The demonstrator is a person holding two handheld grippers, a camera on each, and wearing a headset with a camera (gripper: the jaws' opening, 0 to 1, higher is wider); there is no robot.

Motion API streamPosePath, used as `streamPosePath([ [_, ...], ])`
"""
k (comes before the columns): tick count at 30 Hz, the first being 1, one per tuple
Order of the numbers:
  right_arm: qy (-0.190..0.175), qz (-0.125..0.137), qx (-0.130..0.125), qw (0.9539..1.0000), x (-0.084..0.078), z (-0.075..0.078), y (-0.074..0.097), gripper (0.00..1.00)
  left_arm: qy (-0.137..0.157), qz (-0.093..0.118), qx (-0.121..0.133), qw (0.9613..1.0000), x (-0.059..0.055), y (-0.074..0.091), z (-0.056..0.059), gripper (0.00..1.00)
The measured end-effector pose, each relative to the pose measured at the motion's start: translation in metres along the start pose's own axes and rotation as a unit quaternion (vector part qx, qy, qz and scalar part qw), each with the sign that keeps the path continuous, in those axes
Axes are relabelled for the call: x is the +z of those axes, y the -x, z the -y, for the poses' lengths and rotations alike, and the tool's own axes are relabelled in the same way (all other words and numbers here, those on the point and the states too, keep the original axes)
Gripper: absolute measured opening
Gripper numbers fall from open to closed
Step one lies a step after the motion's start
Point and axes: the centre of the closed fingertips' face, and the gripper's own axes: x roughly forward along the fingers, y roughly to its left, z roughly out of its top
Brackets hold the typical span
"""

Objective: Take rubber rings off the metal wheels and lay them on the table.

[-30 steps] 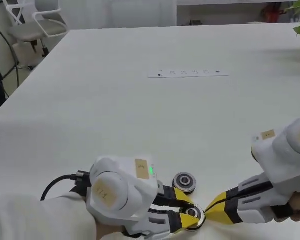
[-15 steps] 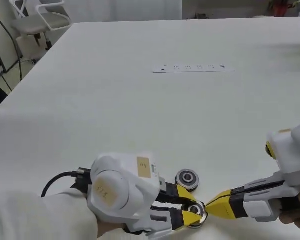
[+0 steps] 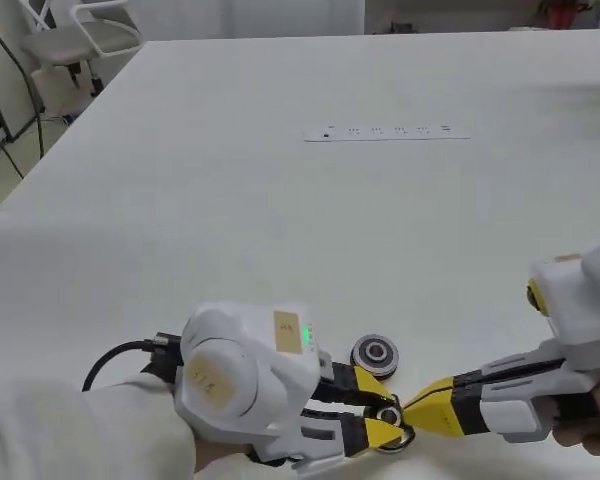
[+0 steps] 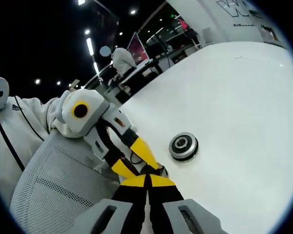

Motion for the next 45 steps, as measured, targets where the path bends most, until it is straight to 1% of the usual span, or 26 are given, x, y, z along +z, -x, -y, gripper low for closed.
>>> streamPosePath([
  [1, 0.008, -0.006, -0.005, 0.9999, 0.000, 0.001, -0.001, 0.00, 0.000, 0.000, 0.000, 1.0000, 0.000, 0.000, 0.000, 0.14],
  [3, 0.011, -0.014, -0.011, 0.9998, -0.002, 0.004, -0.002, 0.00, 0.001, 0.000, 0.000, 1.0000, 0.000, -0.001, 0.000, 0.14],
  [6, -0.001, -0.015, -0.015, 0.9998, -0.003, 0.006, 0.000, 0.00, 0.003, 0.001, 0.000, 1.0000, 0.000, -0.001, 0.000, 0.14],
  [10, 0.011, -0.025, -0.028, 0.9992, -0.005, 0.011, 0.003, 0.00, 0.009, 0.002, 0.000, 1.0000, 0.000, -0.001, 0.000, 0.15],
  [12, 0.014, -0.024, -0.033, 0.9991, -0.004, 0.012, 0.003, 0.00, 0.009, 0.002, -0.001, 1.0000, 0.001, -0.001, 0.000, 0.15],
  [16, 0.014, -0.024, -0.038, 0.9989, -0.002, 0.016, 0.004, 0.00, 0.020, 0.001, -0.003, 0.9998, 0.001, -0.001, -0.001, 0.15],
  [21, 0.020, -0.024, -0.039, 0.9987, -0.001, 0.015, 0.004, 0.00, 0.016, -0.012, -0.014, 0.9997, 0.001, 0.002, 0.000, 0.15],
  [24, 0.026, -0.028, -0.042, 0.9984, -0.001, 0.016, 0.005, 0.00, 0.009, -0.016, -0.020, 0.9996, 0.000, 0.007, 0.000, 0.20],
  [28, 0.028, -0.029, -0.045, 0.9981, 0.001, 0.017, 0.006, 0.00, 0.006, -0.011, -0.025, 0.9996, 0.005, 0.020, 0.000, 0.27],
  [30, 0.040, -0.035, -0.050, 0.9973, 0.001, 0.017, 0.007, 0.00, 0.002, -0.008, -0.026, 0.9996, 0.008, 0.027, -0.001, 0.32],
  [31, 0.042, -0.033, -0.050, 0.9973, 0.003, 0.017, 0.008, 0.00, 0.001, -0.007, -0.024, 0.9997, 0.009, 0.030, -0.002, 0.35],
  [33, 0.041, -0.031, -0.050, 0.9974, 0.005, 0.017, 0.009, 0.00, 0.000, -0.005, -0.017, 0.9998, 0.013, 0.041, -0.007, 0.40],
  [37, 0.053, -0.034, -0.056, 0.9964, 0.007, 0.017, 0.011, 0.00, 0.005, 0.003, -0.005, 1.0000, 0.019, 0.060, -0.014, 0.49],
  [39, 0.054, -0.034, -0.060, 0.9962, 0.008, 0.019, 0.012, 0.00, -0.007, 0.002, 0.006, 1.0000, 0.018, 0.069, -0.018, 0.53],
  [41, 0.054, -0.034, -0.060, 0.9961, 0.009, 0.019, 0.013, 0.00, -0.010, -0.001, 0.019, 0.9998, 0.017, 0.078, -0.023, 0.54],
  [45, 0.061, -0.038, -0.060, 0.9956, 0.010, 0.016, 0.014, 0.00, -0.009, -0.002, 0.029, 0.9995, 0.017, 0.092, -0.025, 0.58],
])
